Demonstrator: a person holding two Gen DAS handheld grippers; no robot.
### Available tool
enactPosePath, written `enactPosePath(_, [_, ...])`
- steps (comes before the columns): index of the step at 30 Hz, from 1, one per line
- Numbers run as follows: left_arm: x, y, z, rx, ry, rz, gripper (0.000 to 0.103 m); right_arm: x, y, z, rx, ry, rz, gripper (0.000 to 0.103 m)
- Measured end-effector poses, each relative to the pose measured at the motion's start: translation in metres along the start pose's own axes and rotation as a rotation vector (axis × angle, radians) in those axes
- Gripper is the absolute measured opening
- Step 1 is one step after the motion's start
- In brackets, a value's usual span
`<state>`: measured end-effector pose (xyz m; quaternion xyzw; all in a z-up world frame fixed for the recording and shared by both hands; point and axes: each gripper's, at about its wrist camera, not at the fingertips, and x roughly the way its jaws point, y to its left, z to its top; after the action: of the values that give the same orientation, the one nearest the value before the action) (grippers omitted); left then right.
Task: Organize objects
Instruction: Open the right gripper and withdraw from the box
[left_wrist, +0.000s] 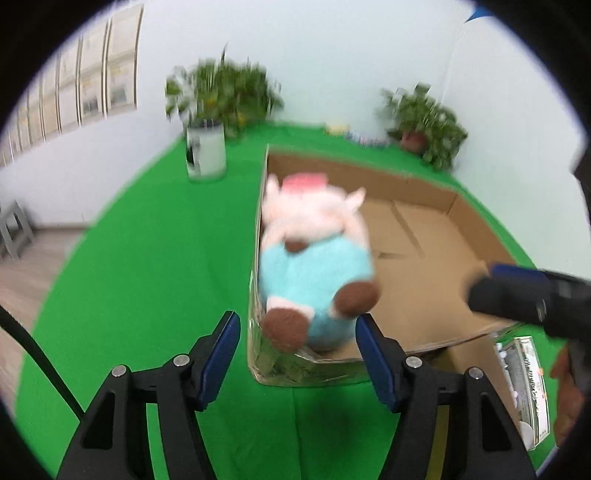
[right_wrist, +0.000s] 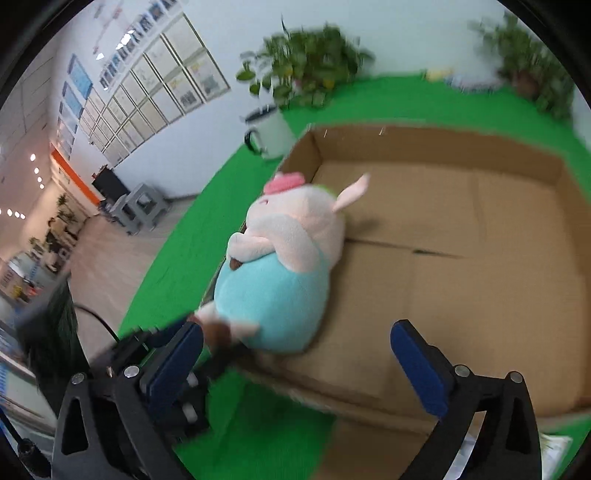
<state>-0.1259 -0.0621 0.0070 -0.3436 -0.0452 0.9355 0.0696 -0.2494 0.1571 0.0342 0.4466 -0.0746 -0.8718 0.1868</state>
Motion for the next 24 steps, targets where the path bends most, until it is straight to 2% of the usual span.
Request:
enactPosePath(2, [-0.028, -0.013, -0.002, 0.052, -0.079, 0.021, 0.07, -0.044, 0.001, -0.029, -0.041, -0.092, -0.094, 0.102])
enactPosePath(4, [-0.056, -0.029, -0.008, 0.083, -0.146, 0.025, 0.078, -0.078, 0.001, -0.055, -0.058, -0.133, -0.137, 0.102])
enactPosePath(7, [-0.086, -0.05, -0.021, 0.079, -0.19, -0.033, 0.081, -0.117, -0.002, -0.099, -0.047, -0.183, -0.185, 0.102])
enactPosePath(12, [-0.101, -0.076, -0.049, 0.072, -0.109, -0.189, 0.081, -0.155, -0.025, -0.17, -0.001, -0.185, -0.19, 0.102])
enactPosePath(15, [-0.089, -0.08, -0.067, 0.036, -0.002, -0.284, 0.081, -0.157, -0.03, -0.211, 0.047, -0.113, -0.087, 0.102])
enactPosePath(19, [-0.062, -0.067, -0.089, -0.056, 0.133, -0.327, 0.08, -0.146, -0.021, -0.24, 0.004, -0.06, -0.082, 0.102])
enactPosePath(20, [-0.054, -0.061, -0.095, -0.1, 0.174, -0.361, 0.079, -0.137, -0.016, -0.241, -0.001, -0.048, -0.072, 0.102])
enactPosePath(24, [-0.049, -0.055, -0.106, -0.169, 0.21, -0.456, 0.079, -0.122, 0.003, -0.253, -0.031, -0.015, -0.053, 0.102])
